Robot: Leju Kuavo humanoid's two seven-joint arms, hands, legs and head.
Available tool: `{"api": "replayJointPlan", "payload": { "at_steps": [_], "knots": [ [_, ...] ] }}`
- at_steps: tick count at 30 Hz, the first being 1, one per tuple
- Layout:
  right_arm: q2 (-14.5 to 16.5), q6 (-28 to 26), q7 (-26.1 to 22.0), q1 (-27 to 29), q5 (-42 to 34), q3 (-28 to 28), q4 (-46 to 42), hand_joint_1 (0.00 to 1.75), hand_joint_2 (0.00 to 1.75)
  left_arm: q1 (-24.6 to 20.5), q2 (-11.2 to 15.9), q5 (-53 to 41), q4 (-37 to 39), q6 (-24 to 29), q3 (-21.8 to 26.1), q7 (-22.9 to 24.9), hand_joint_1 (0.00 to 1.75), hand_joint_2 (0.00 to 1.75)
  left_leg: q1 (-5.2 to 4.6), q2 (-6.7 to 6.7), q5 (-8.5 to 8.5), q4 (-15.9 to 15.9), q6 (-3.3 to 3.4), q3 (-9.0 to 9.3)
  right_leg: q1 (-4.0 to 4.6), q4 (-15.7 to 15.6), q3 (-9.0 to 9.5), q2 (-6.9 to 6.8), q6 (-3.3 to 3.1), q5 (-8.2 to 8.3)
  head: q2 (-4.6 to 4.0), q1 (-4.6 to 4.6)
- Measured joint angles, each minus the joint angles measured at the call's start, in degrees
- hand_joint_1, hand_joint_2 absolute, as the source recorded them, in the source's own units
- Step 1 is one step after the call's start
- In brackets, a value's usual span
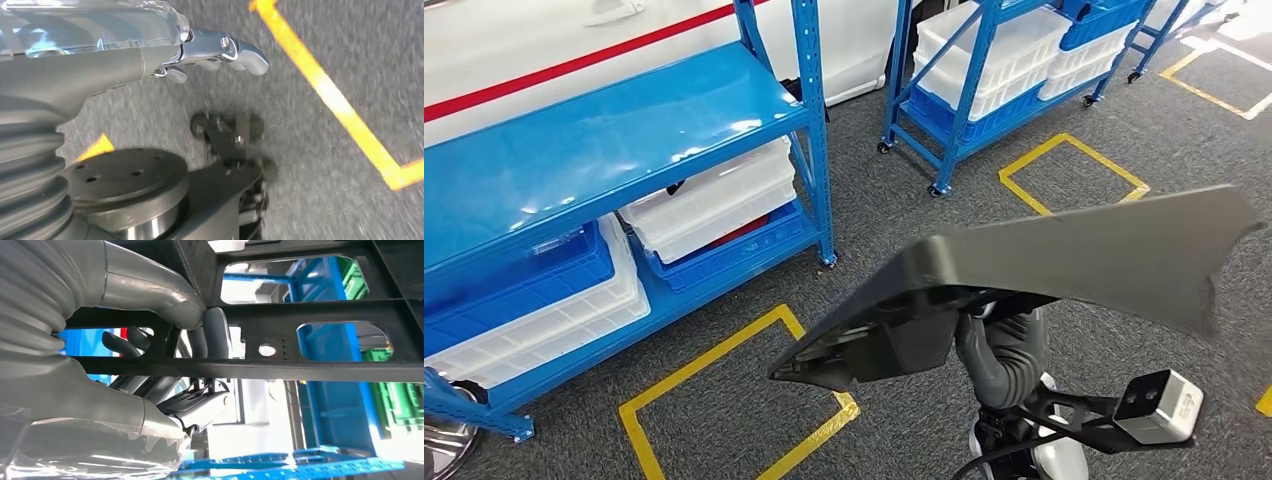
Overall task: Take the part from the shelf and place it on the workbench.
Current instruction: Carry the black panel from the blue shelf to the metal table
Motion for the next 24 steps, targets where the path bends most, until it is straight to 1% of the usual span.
{"api": "replayJointPlan", "payload": {
  "at_steps": [1,2,3,4,5,6,7,8,9,10,11,12,13,14,15,16,17,18,19,20,21,22,23,24],
  "knots": [
    [-0.03,-0.25,0.02,0.19,0.05,-0.02,-0.08,1.75,1.75,0.06,-0.07,-0.14,0.00,-0.03,-0.14,0.13,0.00,1.75,0.00,0.82,0.18,-0.31,0.18,0.10,-0.01,2.85,-1.35,-1.82,0.21,-1.76,0.00,0.11],
    [-0.08,-0.48,0.04,0.44,0.11,-0.04,-0.11,1.75,1.75,0.15,-0.11,-0.22,0.00,-0.04,-0.28,0.21,0.00,1.75,-0.05,1.61,0.19,-0.40,0.34,0.07,-0.08,6.47,-3.10,-3.01,0.50,-3.73,0.00,0.18],
    [-0.14,-0.64,0.02,0.85,0.16,-0.05,-0.11,1.75,1.75,0.24,-0.14,-0.25,0.00,-0.04,-0.40,0.27,0.00,1.75,-0.09,2.42,0.15,-0.36,0.35,0.00,-0.27,9.82,-4.67,-3.45,0.77,-5.15,0.00,0.17],
    [-0.23,-0.68,-0.07,1.33,0.19,-0.09,-0.10,1.75,1.75,0.30,-0.14,-0.23,0.00,-0.04,-0.47,0.30,0.00,1.75,-0.09,3.19,0.08,-0.29,0.33,-0.06,-0.50,11.83,-5.56,-3.66,1.03,-5.66,0.00,0.19],
    [-0.34,-0.59,-0.23,1.78,0.17,-0.15,-0.09,1.75,1.75,0.32,-0.14,-0.16,0.00,0.03,-0.51,0.27,0.00,1.75,-0.07,3.95,-0.01,-0.17,0.22,-0.10,-0.74,11.84,-5.39,-3.88,1.29,-5.15,0.00,0.18],
    [-0.45,-0.36,-0.53,2.07,0.10,-0.21,-0.05,1.75,1.75,0.30,-0.14,-0.05,0.00,0.15,-0.53,0.20,0.00,1.75,-0.03,4.64,-0.16,0.02,0.03,-0.13,-0.96,9.56,-3.98,-4.32,1.48,-3.73,0.00,0.19],
    [-0.54,-0.04,-0.90,2.22,-0.01,-0.27,0.01,1.75,1.75,0.25,-0.13,0.08,0.00,0.32,-0.54,0.09,0.00,1.75,0.01,5.29,-0.40,0.34,-0.23,-0.15,-1.12,5.70,-1.71,-5.30,1.62,-2.07,0.00,0.19],
    [-0.62,0.27,-1.22,2.25,-0.11,-0.32,0.10,1.75,1.75,0.20,-0.09,0.22,0.00,0.51,-0.53,-0.04,0.00,1.75,-0.08,5.87,-0.72,0.69,-0.59,-0.20,-1.05,2.13,0.39,-6.50,1.47,-0.93,0.00,0.18],
    [-0.67,0.56,-1.54,2.23,-0.20,-0.34,0.24,1.75,1.75,0.18,-0.04,0.32,0.00,0.65,-0.52,-0.20,0.00,1.75,-0.18,6.36,-1.06,1.06,-0.98,-0.23,-0.96,-0.50,1.89,-7.36,1.13,-0.28,0.00,0.16],
    [-0.72,0.77,-1.77,2.19,-0.29,-0.37,0.38,1.75,1.75,0.14,0.01,0.41,0.00,0.74,-0.52,-0.36,0.00,1.75,-0.30,6.81,-1.34,1.34,-1.36,-0.18,-0.77,-1.77,2.54,-7.85,0.70,-0.21,0.00,0.13],
    [-0.77,0.92,-1.96,2.16,-0.40,-0.40,0.55,1.75,1.75,0.09,0.06,0.49,0.00,0.79,-0.51,-0.50,0.00,1.75,-0.41,7.24,-1.49,1.44,-1.73,-0.10,-0.56,-1.80,2.44,-7.65,0.19,-0.38,0.00,0.10],
    [-0.81,1.08,-2.15,2.13,-0.53,-0.43,0.69,1.75,1.75,0.02,0.08,0.55,-0.01,0.81,-0.51,-0.65,0.00,1.75,-0.37,7.71,-1.57,1.48,-2.04,0.05,-0.56,-1.87,2.31,-7.00,-0.21,-0.26,0.00,0.09],
    [-0.85,1.21,-2.29,2.11,-0.67,-0.45,0.80,1.75,1.75,-0.08,0.10,0.61,-0.01,0.83,-0.51,-0.80,0.00,1.75,-0.25,7.73,-1.79,1.61,-2.37,0.13,-0.59,-1.97,2.24,-6.43,-0.55,-0.15,0.00,0.09],
    [-0.86,1.33,-2.36,2.03,-0.78,-0.48,0.90,1.75,1.75,-0.16,0.15,0.64,-0.02,0.83,-0.51,-0.96,0.00,1.75,-0.09,6.93,-2.47,2.30,-2.66,-0.09,-0.70,-2.08,2.20,-5.86,-0.92,0.00,0.00,0.09],
    [-0.86,1.43,-2.39,1.89,-0.86,-0.49,0.99,1.75,1.75,-0.19,0.20,0.66,-0.02,0.83,-0.51,-1.08,0.00,1.75,0.07,5.63,-3.77,4.04,-2.88,-0.79,-0.82,-2.22,2.15,-5.33,-1.28,0.16,0.00,0.08],
    [-0.85,1.48,-2.39,1.76,-0.90,-0.50,1.12,1.75,1.75,-0.18,0.26,0.67,-0.02,0.83,-0.51,-1.17,0.00,1.75,0.21,4.03,-5.58,6.94,-3.06,-2.05,-0.86,-2.29,2.10,-4.80,-1.56,0.28,0.00,0.07],
    [-0.85,1.50,-2.43,1.63,-0.93,-0.51,1.28,1.75,1.75,-0.13,0.32,0.69,-0.02,0.84,-0.51,-1.26,0.00,1.75,0.25,2.72,-7.57,10.75,-3.13,-3.78,-0.81,-2.29,2.00,-4.24,-1.76,0.35,0.00,0.07],
    [-0.85,1.51,-2.51,1.57,-0.95,-0.51,1.48,1.75,1.75,-0.06,0.36,0.70,-0.02,0.85,-0.51,-1.34,0.00,1.75,0.27,2.12,-9.17,14.63,-3.18,-5.62,-0.71,-2.27,1.91,-3.60,-1.90,0.41,0.00,0.07],
    [-0.85,1.51,-2.63,1.56,-0.95,-0.51,1.65,1.75,1.75,0.01,0.43,0.71,-0.02,0.87,-0.51,-1.47,0.00,1.75,0.27,1.88,-9.84,17.35,-3.18,-6.98,-0.60,-2.25,1.86,-2.84,-1.96,0.44,0.00,0.07],
    [-0.85,1.51,-2.79,1.55,-0.95,-0.51,1.78,1.75,1.75,0.05,0.50,0.71,-0.02,0.90,-0.51,-1.66,0.00,1.75,0.27,1.78,-9.35,18.08,-3.11,-7.45,-0.52,-2.22,1.85,-2.05,-1.98,0.48,0.00,0.07],
    [-0.83,1.51,-2.92,1.48,-0.95,-0.51,1.86,1.75,1.75,0.03,0.60,0.72,-0.02,0.93,-0.51,-1.86,0.00,1.75,0.26,1.63,-7.80,16.57,-2.96,-6.90,-0.46,-2.19,1.89,-1.24,-1.97,0.51,0.00,0.07],
    [-0.78,1.51,-3.01,1.31,-0.95,-0.51,1.87,1.75,1.75,-0.06,0.73,0.72,-0.02,0.96,-0.50,-2.05,0.00,1.75,0.26,1.10,-5.55,13.17,-2.72,-5.46,-0.45,-2.15,1.95,-0.48,-1.92,0.55,0.00,0.07],
    [-0.73,1.51,-3.05,1.05,-0.95,-0.51,1.87,1.75,1.75,-0.18,0.91,0.72,-0.02,0.99,-0.49,-2.20,0.00,1.75,0.27,-0.40,-3.56,9.13,-2.38,-3.74,-0.48,-2.11,1.94,0.20,-1.80,0.61,0.00,0.09],
    [-0.65,1.51,-3.05,0.70,-0.96,-0.51,1.87,1.75,1.75,-0.27,1.10,0.70,-0.02,1.03,-0.48,-2.29,0.00,1.75,0.29,-1.90,-2.20,5.62,-2.07,-2.32,-0.50,-2.03,1.84,0.86,-1.59,0.70,0.00,0.10]
  ]
}}
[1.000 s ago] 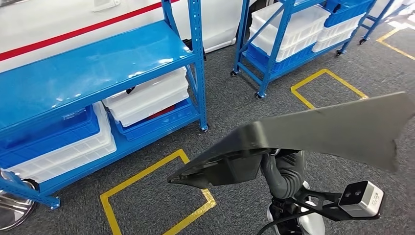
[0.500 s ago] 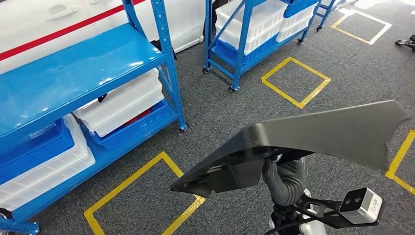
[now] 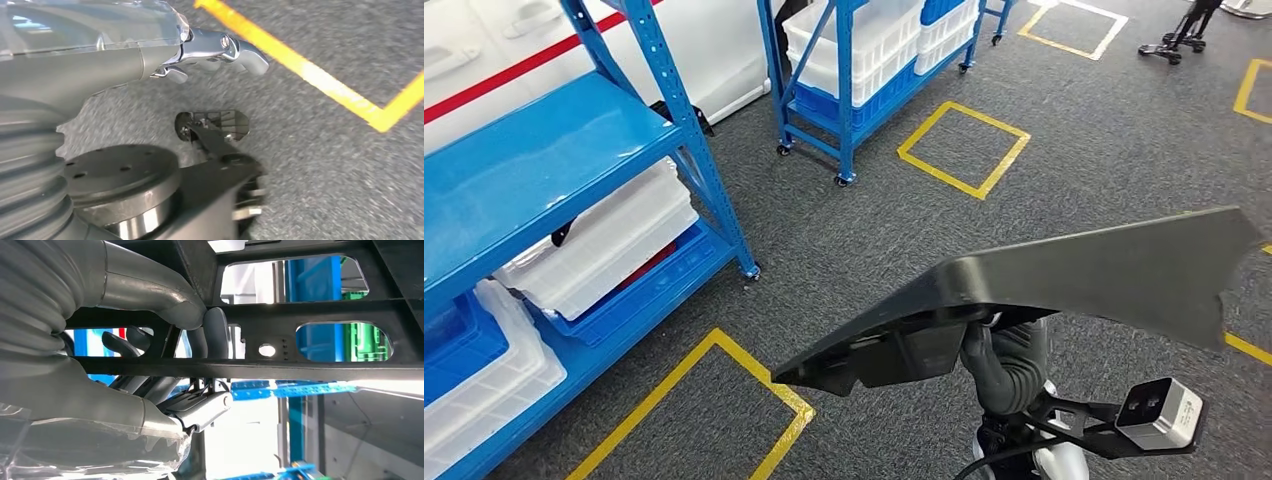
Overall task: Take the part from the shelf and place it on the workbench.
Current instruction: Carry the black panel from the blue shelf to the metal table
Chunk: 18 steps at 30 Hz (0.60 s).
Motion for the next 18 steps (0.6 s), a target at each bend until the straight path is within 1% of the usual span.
{"api": "replayJointPlan", "payload": {
  "at_steps": [1,2,3,4,5,6,7,8,9,10,11,12,13,14,15,16,17,18],
  "knots": [
    [0.10,-0.01,0.01,-0.33,-0.01,0.00,-0.01,1.75,1.75,-0.18,0.14,-0.05,0.00,0.04,0.01,-0.03,0.00,1.75,-0.04,-1.22,0.68,-2.28,0.24,0.92,-0.12,0.04,-0.22,0.59,0.32,0.15,0.00,-0.01],
    [0.19,-0.02,0.02,-0.59,-0.03,0.00,-0.03,1.75,1.75,-0.40,0.26,-0.10,0.00,0.09,0.01,-0.02,0.00,1.75,-0.13,-1.95,0.75,-3.28,0.45,1.26,-0.30,0.01,-0.49,1.21,0.75,0.37,0.00,-0.01],
    [0.27,-0.03,0.04,-0.74,-0.04,0.00,-0.05,1.75,1.75,-0.62,0.29,-0.19,-0.01,0.15,0.01,-0.02,0.00,1.75,-0.24,-1.54,0.81,-3.57,0.61,1.34,-0.45,-0.11,-0.71,1.88,1.23,0.62,0.00,-0.02],
    [0.32,-0.05,0.08,-0.80,-0.04,0.00,-0.10,1.75,1.75,-0.84,0.31,-0.27,-0.02,0.20,0.01,-0.01,0.00,1.75,-0.15,-0.83,1.07,-3.86,0.91,1.48,-0.55,-0.17,-0.86,2.23,1.64,0.79,0.00,-0.02],
    [0.33,-0.11,0.12,-0.85,-0.04,0.00,-0.16,1.75,1.75,-0.95,0.34,-0.33,-0.03,0.25,0.01,-0.02,0.00,1.75,-0.09,-0.11,1.38,-4.29,1.28,1.66,-0.43,0.16,-1.08,1.55,1.91,0.59,0.00,0.04],
    [0.34,-0.19,0.21,-0.97,-0.03,0.00,-0.24,1.75,1.75,-0.97,0.38,-0.41,-0.03,0.31,0.01,-0.05,0.00,1.75,-0.03,0.75,1.68,-4.74,1.70,1.84,-0.24,1.39,-1.70,0.18,2.07,-0.28,0.00,0.12],
    [0.36,-0.31,0.39,-1.08,-0.01,0.00,-0.35,1.75,1.75,-0.99,0.41,-0.46,-0.03,0.37,0.01,-0.08,0.00,1.75,0.01,1.65,1.91,-5.09,2.04,1.94,-0.05,3.84,-2.83,-1.58,2.13,-1.83,0.00,0.22],
    [0.38,-0.46,0.59,-1.18,0.03,0.00,-0.45,1.75,1.75,-0.99,0.46,-0.53,-0.03,0.43,0.01,-0.11,0.00,1.75,-0.20,2.53,1.95,-5.15,2.24,1.94,0.05,7.25,-4.44,-3.28,2.19,-3.79,0.00,0.30],
    [0.40,-0.63,0.80,-1.22,0.07,0.00,-0.53,1.75,1.75,-0.98,0.50,-0.60,-0.02,0.52,0.01,-0.13,0.00,1.75,-0.34,3.41,1.94,-5.09,2.37,1.84,0.02,11.06,-6.21,-4.09,2.28,-5.66,0.00,0.35],
    [0.42,-0.80,0.95,-1.14,0.10,0.00,-0.58,1.75,1.75,-0.99,0.55,-0.65,-0.02,0.59,0.01,-0.13,0.00,1.75,-0.44,4.25,1.91,-5.02,2.40,1.75,-0.03,14.04,-7.53,-4.44,2.37,-6.77,0.00,0.36],
    [0.42,-0.92,1.01,-1.05,0.12,0.00,-0.59,1.75,1.75,-1.03,0.58,-0.69,-0.02,0.65,0.01,-0.14,0.00,1.75,-0.50,5.08,1.86,-4.95,2.39,1.68,-0.08,15.25,-7.96,-4.64,2.45,-6.88,0.00,0.35],
    [0.42,-1.00,1.02,-0.97,0.12,0.00,-0.60,1.75,1.75,-1.11,0.60,-0.72,-0.03,0.70,0.01,-0.15,0.00,1.75,-0.52,5.83,1.78,-4.84,2.34,1.63,-0.12,14.28,-7.22,-4.87,2.48,-5.97,0.00,0.36],
    [0.43,-1.01,1.02,-0.93,0.12,0.00,-0.63,1.75,1.75,-1.22,0.62,-0.74,-0.03,0.72,0.01,-0.16,0.00,1.75,-0.53,6.53,1.65,-4.69,2.23,1.63,-0.15,11.08,-5.29,-5.35,2.45,-4.30,0.00,0.37],
    [0.43,-0.99,1.02,-0.94,0.12,0.00,-0.70,1.75,1.75,-1.34,0.63,-0.76,-0.04,0.72,0.01,-0.17,0.00,1.75,-0.56,7.16,1.45,-4.47,2.03,1.66,-0.07,6.84,-2.88,-6.55,2.27,-2.93,0.00,0.37],
    [0.44,-0.99,1.02,-0.95,0.12,0.00,-0.79,1.75,1.75,-1.44,0.66,-0.78,-0.04,0.73,0.01,-0.19,0.00,1.75,-0.71,7.71,1.22,-4.20,1.76,1.66,0.07,3.22,-0.83,-7.77,2.00,-1.86,0.00,0.35],
    [0.46,-0.98,1.01,-0.97,0.12,0.00,-0.90,1.75,1.75,-1.52,0.70,-0.78,-0.04,0.73,0.01,-0.21,0.00,1.75,-0.82,8.19,1.02,-4.00,1.45,1.69,0.28,0.80,0.48,-8.62,1.69,-1.35,0.00,0.35],
    [0.48,-0.98,1.00,-0.98,0.11,0.00,-0.99,1.75,1.75,-1.58,0.74,-0.78,-0.04,0.74,0.01,-0.21,0.00,1.75,-0.95,8.66,0.88,-3.88,1.12,1.74,0.50,-0.18,0.93,-9.07,1.37,-1.37,0.00,0.33],
    [0.50,-0.98,0.99,-0.96,0.11,0.00,-1.07,1.75,1.75,-1.63,0.78,-0.79,-0.04,0.74,0.01,-0.22,0.00,1.75,-1.05,9.15,0.79,-3.88,0.83,1.83,0.65,-0.12,0.84,-8.59,1.12,-1.24,0.00,0.32]
  ]
}}
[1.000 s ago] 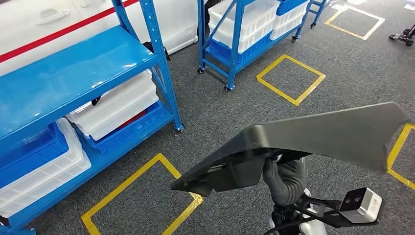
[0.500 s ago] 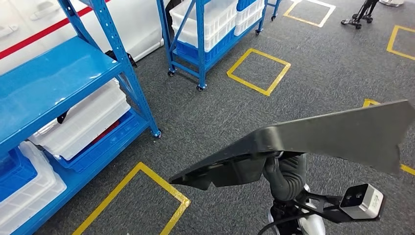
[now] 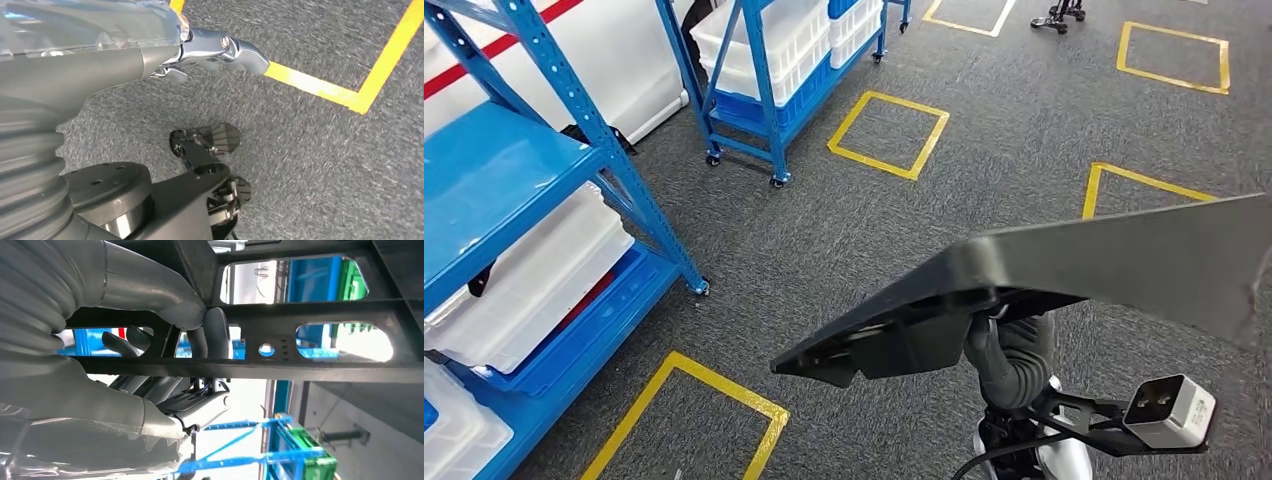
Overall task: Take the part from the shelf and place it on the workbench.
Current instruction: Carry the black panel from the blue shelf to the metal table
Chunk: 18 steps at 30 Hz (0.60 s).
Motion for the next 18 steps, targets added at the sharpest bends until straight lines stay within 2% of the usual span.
{"api": "replayJointPlan", "payload": {
  "at_steps": [1,2,3,5,7,8,9,10,11,12,13,14,15,16,17,18],
  "knots": [
    [0.02,0.01,-0.01,0.01,0.00,0.00,-0.10,1.75,1.75,-0.07,0.02,-0.01,-0.01,0.00,0.00,-0.01,0.00,1.75,0.03,0.45,-0.10,-0.03,-0.28,0.12,-0.04,-0.05,-0.07,0.73,-0.26,0.09,0.00,-0.01],
    [0.05,0.01,-0.02,0.03,0.00,-0.01,-0.21,1.75,1.75,-0.16,0.05,-0.02,-0.02,0.00,0.00,-0.01,0.00,1.75,0.13,0.04,-0.51,0.26,-0.62,0.10,-0.19,-0.22,-0.10,1.32,-0.55,0.25,0.00,-0.01],
    [0.11,0.02,-0.03,0.00,0.00,-0.01,-0.31,1.75,1.75,-0.25,0.08,-0.03,-0.03,-0.01,0.00,-0.03,0.00,1.75,0.26,-1.05,-1.45,1.35,-0.90,-0.26,-0.37,-0.39,-0.12,1.89,-0.87,0.43,0.00,-0.03],
    [0.33,0.04,-0.04,-0.05,-0.01,-0.02,-0.44,1.75,1.75,-0.28,0.16,-0.04,-0.04,0.00,0.00,-0.05,0.00,1.75,0.54,-4.16,-4.99,7.11,-1.34,-2.69,-0.58,-0.60,-0.23,3.00,-1.40,0.72,0.00,-0.05],
    [0.48,0.07,-0.05,-0.07,-0.04,-0.02,-0.38,1.75,1.75,-0.03,0.17,-0.03,-0.04,0.02,0.00,0.10,0.00,1.75,0.60,-5.37,-8.25,14.88,-1.47,-6.29,-0.48,-0.56,-0.45,4.39,-1.61,0.87,0.00,-0.06],
    [0.49,0.06,-0.08,-0.07,-0.09,-0.02,-0.32,1.75,1.75,0.13,0.18,-0.02,-0.04,0.04,0.00,0.22,0.00,1.75,0.61,-5.48,-8.50,16.86,-1.48,-7.29,-0.44,-0.52,-0.51,5.16,-1.64,0.93,0.00,-0.05],
    [0.50,0.06,-0.11,-0.06,-0.16,-0.02,-0.24,1.75,1.75,0.28,0.19,-0.01,-0.04,0.07,0.00,0.37,0.00,1.75,0.64,-5.56,-7.56,16.56,-1.44,-7.25,-0.42,-0.48,-0.52,5.96,-1.62,0.97,0.00,-0.05],
    [0.54,0.06,-0.16,-0.07,-0.23,-0.02,-0.15,1.75,1.75,0.38,0.22,0.01,-0.04,0.13,0.00,0.50,0.00,1.75,0.72,-5.85,-5.60,13.87,-1.37,-6.09,-0.43,-0.41,-0.49,6.74,-1.56,1.01,0.00,-0.05],
    [0.61,0.06,-0.20,-0.08,-0.29,-0.02,-0.09,1.75,1.75,0.46,0.29,0.00,-0.04,0.20,0.00,0.62,0.00,1.75,0.87,-6.70,-3.29,9.73,-1.27,-4.27,-0.45,-0.33,-0.47,7.48,-1.47,1.03,0.00,-0.05],
    [0.69,0.06,-0.24,-0.10,-0.33,-0.02,-0.02,1.75,1.75,0.56,0.37,-0.01,-0.04,0.32,0.01,0.78,0.00,1.75,1.02,-8.10,-1.61,5.68,-1.16,-2.50,-0.40,-0.20,-0.55,8.17,-1.26,1.07,0.00,-0.04],
    [0.79,0.07,-0.26,-0.14,-0.35,-0.02,0.04,1.75,1.75,0.66,0.43,-0.01,-0.03,0.45,0.02,0.93,0.00,1.75,1.13,-9.30,-0.57,2.70,-1.03,-1.25,-0.41,-0.11,-0.72,8.82,-0.95,1.17,0.00,-0.03],
    [0.86,0.07,-0.28,-0.17,-0.38,-0.03,0.10,1.75,1.75,0.74,0.49,-0.03,-0.03,0.58,0.03,1.09,0.00,1.75,1.13,-10.18,-0.26,1.12,-0.85,-0.66,-0.46,-0.06,-0.97,9.39,-0.59,1.31,0.00,-0.02],
    [0.89,0.06,-0.30,-0.18,-0.41,-0.04,0.19,1.75,1.75,0.80,0.51,-0.06,-0.02,0.69,0.04,1.26,0.00,1.75,1.03,-10.35,-0.39,0.77,-0.63,-0.56,-0.54,-0.10,-1.22,9.97,-0.15,1.53,0.00,-0.02],
    [0.91,0.03,-0.31,-0.15,-0.44,-0.09,0.27,1.75,1.75,0.81,0.51,-0.10,-0.02,0.75,0.04,1.40,0.00,1.75,0.98,-9.75,-0.21,0.63,-0.28,-0.56,-0.63,-0.23,-1.43,10.59,0.30,1.78,0.00,-0.01],
    [0.90,-0.02,-0.32,-0.07,-0.43,-0.20,0.36,1.75,1.75,0.80,0.50,-0.17,-0.02,0.77,0.04,1.58,0.00,1.75,1.00,-9.04,0.04,0.39,0.17,-0.50,-0.65,-0.11,-1.62,10.34,0.59,1.77,0.00,-0.01],
    [0.90,-0.09,-0.34,-0.03,-0.37,-0.33,0.43,1.75,1.75,0.82,0.49,-0.27,-0.02,0.76,0.04,1.76,0.00,1.75,1.04,-8.31,0.31,0.12,0.67,-0.42,-0.55,0.62,-2.04,9.26,0.84,1.22,0.00,0.08]
  ]
}}
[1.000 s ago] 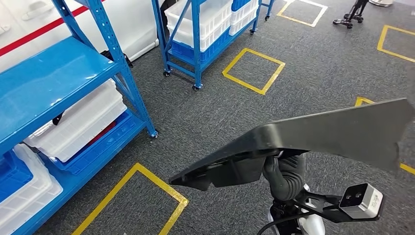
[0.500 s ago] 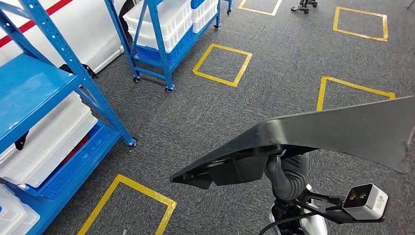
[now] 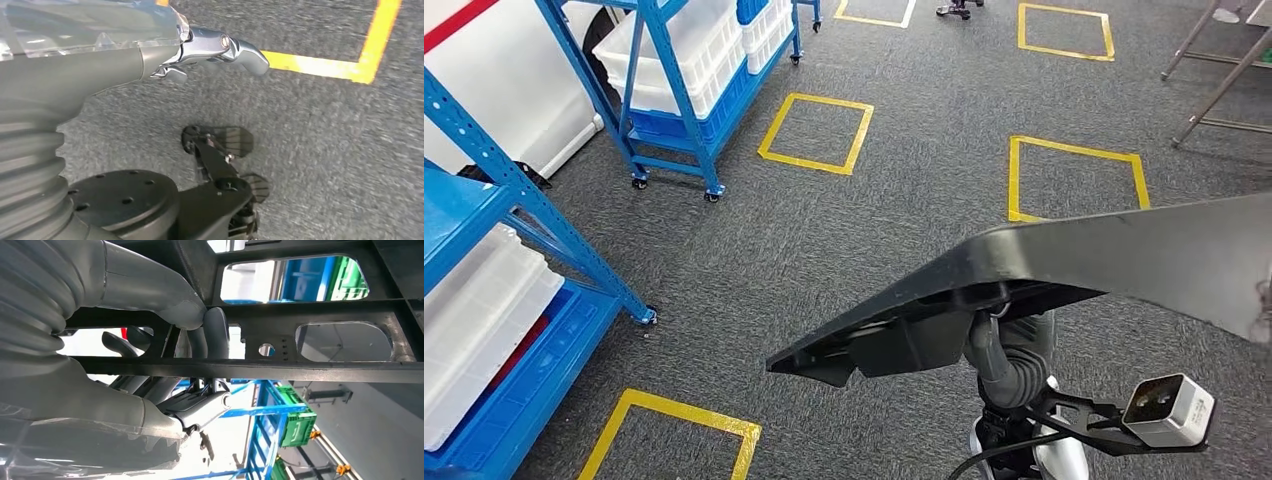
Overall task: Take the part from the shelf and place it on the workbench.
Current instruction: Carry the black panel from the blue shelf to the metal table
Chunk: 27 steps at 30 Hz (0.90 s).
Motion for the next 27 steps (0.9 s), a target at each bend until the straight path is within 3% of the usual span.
{"api": "replayJointPlan", "payload": {
  "at_steps": [1,3,5,6,8,9,11,12,14,16,18,20,21,23,27],
  "knots": [
    [-0.01,-0.08,-0.03,0.02,0.14,-0.13,0.05,1.75,1.75,0.05,-0.01,-0.09,0.00,-0.01,0.00,0.19,0.00,1.75,0.01,0.77,0.25,-0.29,0.46,0.02,0.14,1.76,-0.84,-1.55,0.17,-1.20,0.00,0.10],
    [-0.01,-0.11,0.03,-0.01,0.43,-0.26,0.26,1.75,1.75,0.24,0.01,0.01,0.00,-0.08,0.02,0.47,0.00,1.75,-0.26,2.27,0.39,-0.45,0.96,-0.07,0.17,8.46,-3.90,-4.55,0.36,-4.98,0.00,0.29],
    [-0.01,0.10,0.27,-0.07,0.61,-0.26,0.63,1.75,1.75,0.49,-0.07,0.50,0.00,-0.20,0.14,0.46,0.00,1.75,-0.54,3.93,0.36,-0.39,1.06,-0.22,0.04,14.54,-6.62,-5.23,0.58,-7.21,0.00,0.30],
    [-0.01,0.31,0.46,-0.20,0.64,-0.26,0.86,1.75,1.75,0.53,-0.18,0.75,0.00,-0.31,0.22,0.34,0.00,1.75,-0.61,4.74,0.33,-0.35,1.05,-0.27,0.02,14.89,-6.63,-5.42,0.61,-6.83,0.00,0.29],
    [-0.01,0.82,0.93,-0.89,0.62,-0.26,1.32,1.75,1.75,0.36,-0.56,1.09,0.00,-0.52,0.40,-0.06,0.00,1.75,-0.70,6.12,0.19,-0.23,0.92,-0.23,0.08,9.12,-3.21,-6.48,0.45,-3.66,0.00,0.30],
    [-0.01,1.04,1.15,-1.45,0.58,-0.26,1.53,1.75,1.75,0.21,-0.77,1.23,0.00,-0.62,0.50,-0.28,0.00,1.75,-0.82,6.68,0.06,-0.14,0.76,-0.18,0.34,5.01,-0.92,-7.97,0.17,-2.41,0.00,0.31],
    [0.00,1.30,1.37,-2.61,0.47,-0.26,1.92,1.75,1.75,-0.16,-1.13,1.40,-0.02,-0.84,0.69,-0.70,0.00,1.75,-1.13,7.65,-0.24,0.09,0.30,-0.10,0.87,-0.17,1.78,-9.95,-0.62,-1.26,0.00,0.25],
    [-0.01,1.37,1.38,-3.03,0.39,-0.26,2.13,1.75,1.75,-0.32,-1.26,1.43,-0.05,-0.95,0.77,-0.84,0.00,1.75,-1.26,8.14,-0.35,0.13,0.04,-0.05,1.12,-0.76,1.92,-10.13,-1.00,-1.43,0.00,0.22],
    [-0.03,1.54,1.40,-3.42,0.23,-0.26,2.51,1.75,1.75,-0.64,-1.50,1.42,-0.17,-1.13,0.83,-0.97,0.00,1.75,-1.20,8.90,-0.64,0.25,-0.56,0.05,1.07,-0.97,1.79,-8.69,-1.62,-1.12,0.00,0.20],
    [-0.04,1.73,1.40,-3.55,0.04,-0.28,2.86,1.75,1.75,-0.78,-1.64,1.40,-0.26,-1.11,0.91,-0.99,0.00,1.75,-0.92,6.94,-2.32,2.31,-1.20,-0.67,0.73,-1.32,1.83,-7.42,-2.25,-0.76,0.00,0.18],
    [-0.05,2.03,1.39,-3.55,-0.19,-0.31,3.21,1.75,1.75,-0.50,-1.67,1.47,-0.27,-0.98,1.13,-1.01,0.00,1.75,-0.64,3.88,-6.01,8.86,-1.66,-3.50,0.59,-1.43,1.77,-6.06,-2.66,-0.55,0.00,0.12],
    [-0.09,2.20,1.38,-3.19,-0.43,-0.31,3.64,1.75,1.75,-0.03,-1.68,1.54,-0.26,-0.87,1.32,-1.03,0.00,1.75,-0.51,2.95,-8.52,15.61,-1.88,-6.70,0.63,-1.35,1.67,-4.44,-2.78,-0.50,-0.01,0.09],
    [-0.12,2.19,1.35,-2.97,-0.54,-0.31,3.87,1.75,1.75,0.19,-1.68,1.54,-0.25,-0.81,1.37,-1.04,0.00,1.75,-0.47,2.88,-8.20,16.50,-1.90,-7.22,0.64,-1.27,1.64,-3.60,-2.79,-0.49,-0.01,0.09],
    [-0.18,2.13,1.20,-2.68,-0.73,-0.31,4.20,1.75,1.75,0.48,-1.68,1.54,-0.24,-0.64,1.47,-1.05,0.00,1.75,-0.40,2.76,-5.94,14.30,-1.83,-6.41,0.63,-1.13,1.65,-2.29,-2.77,-0.48,-0.01,0.09],
    [-0.21,1.97,1.04,-2.60,-0.87,-0.31,4.33,1.75,1.75,0.51,-1.67,1.54,-0.25,-0.45,1.56,-1.02,0.00,1.75,-0.29,2.24,-3.42,10.08,-1.72,-4.58,0.60,-1.03,1.69,-1.50,-2.70,-0.49,0.00,0.09]
  ]
}}
